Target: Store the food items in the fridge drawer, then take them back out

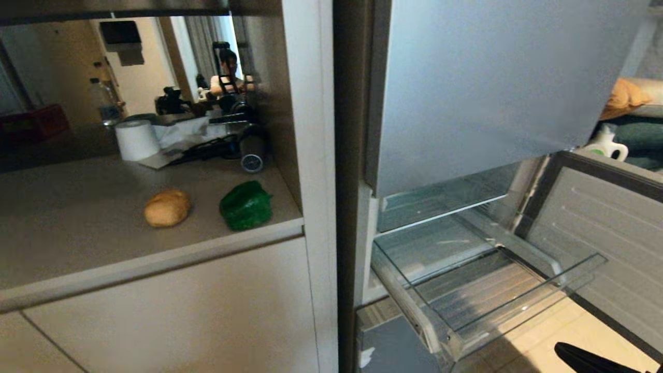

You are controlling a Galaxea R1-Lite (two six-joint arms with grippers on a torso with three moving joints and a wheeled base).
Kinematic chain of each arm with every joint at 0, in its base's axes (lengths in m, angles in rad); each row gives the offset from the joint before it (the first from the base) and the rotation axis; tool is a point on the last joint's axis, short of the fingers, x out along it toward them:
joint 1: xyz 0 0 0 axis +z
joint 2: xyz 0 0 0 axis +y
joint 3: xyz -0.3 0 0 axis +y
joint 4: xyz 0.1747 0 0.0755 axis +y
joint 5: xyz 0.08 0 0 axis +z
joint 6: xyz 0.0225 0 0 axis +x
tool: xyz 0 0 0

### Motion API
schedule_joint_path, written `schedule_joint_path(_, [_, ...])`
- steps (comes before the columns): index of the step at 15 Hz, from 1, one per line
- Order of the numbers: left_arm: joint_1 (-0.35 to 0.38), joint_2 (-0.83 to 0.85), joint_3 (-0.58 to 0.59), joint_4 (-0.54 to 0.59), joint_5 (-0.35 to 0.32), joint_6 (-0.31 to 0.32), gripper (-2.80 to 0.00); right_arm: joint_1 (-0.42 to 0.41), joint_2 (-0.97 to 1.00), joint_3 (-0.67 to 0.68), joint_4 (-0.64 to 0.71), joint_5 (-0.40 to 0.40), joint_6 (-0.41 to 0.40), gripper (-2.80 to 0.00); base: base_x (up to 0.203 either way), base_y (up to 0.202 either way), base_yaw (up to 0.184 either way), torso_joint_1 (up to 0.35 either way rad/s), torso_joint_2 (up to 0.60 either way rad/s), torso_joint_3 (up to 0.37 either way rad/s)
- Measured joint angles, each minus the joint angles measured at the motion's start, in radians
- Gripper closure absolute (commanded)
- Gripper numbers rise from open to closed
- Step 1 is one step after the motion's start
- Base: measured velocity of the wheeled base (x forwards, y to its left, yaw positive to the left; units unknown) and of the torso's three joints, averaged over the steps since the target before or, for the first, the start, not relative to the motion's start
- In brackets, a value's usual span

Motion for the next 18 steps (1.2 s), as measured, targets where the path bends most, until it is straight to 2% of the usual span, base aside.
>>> schedule_joint_path(3, [0.000,0.000,0.000,0.000,0.000,0.000,0.00,-0.051,0.060,0.000,-0.035,-0.003,-0.002,0.00,0.001,0.005,-0.147,0.003,0.00,0.009])
schedule_joint_path(5, [0.000,0.000,0.000,0.000,0.000,0.000,0.00,-0.153,0.130,0.000,-0.085,-0.004,0.001,0.00,-0.001,0.002,-0.035,0.003,0.00,0.001])
schedule_joint_path(8, [0.000,0.000,0.000,0.001,0.000,0.000,0.00,-0.360,0.280,0.000,-0.146,-0.005,0.020,0.00,0.000,0.000,0.000,0.000,0.00,0.000])
schedule_joint_path(10, [0.000,0.000,0.000,0.000,0.000,0.000,0.00,-0.444,0.380,-0.004,-0.157,-0.010,0.065,0.00,0.000,0.000,0.000,0.000,0.00,0.000])
schedule_joint_path(13, [0.000,0.000,0.000,0.000,0.000,0.000,0.00,-0.497,0.504,-0.024,-0.161,-0.013,0.136,0.00,0.000,0.000,0.000,0.000,0.00,0.000])
schedule_joint_path(18, [0.000,0.000,0.000,0.000,0.000,0.000,0.00,-0.515,0.712,-0.131,-0.161,-0.008,0.161,0.00,0.000,0.000,0.000,0.000,0.00,0.000])
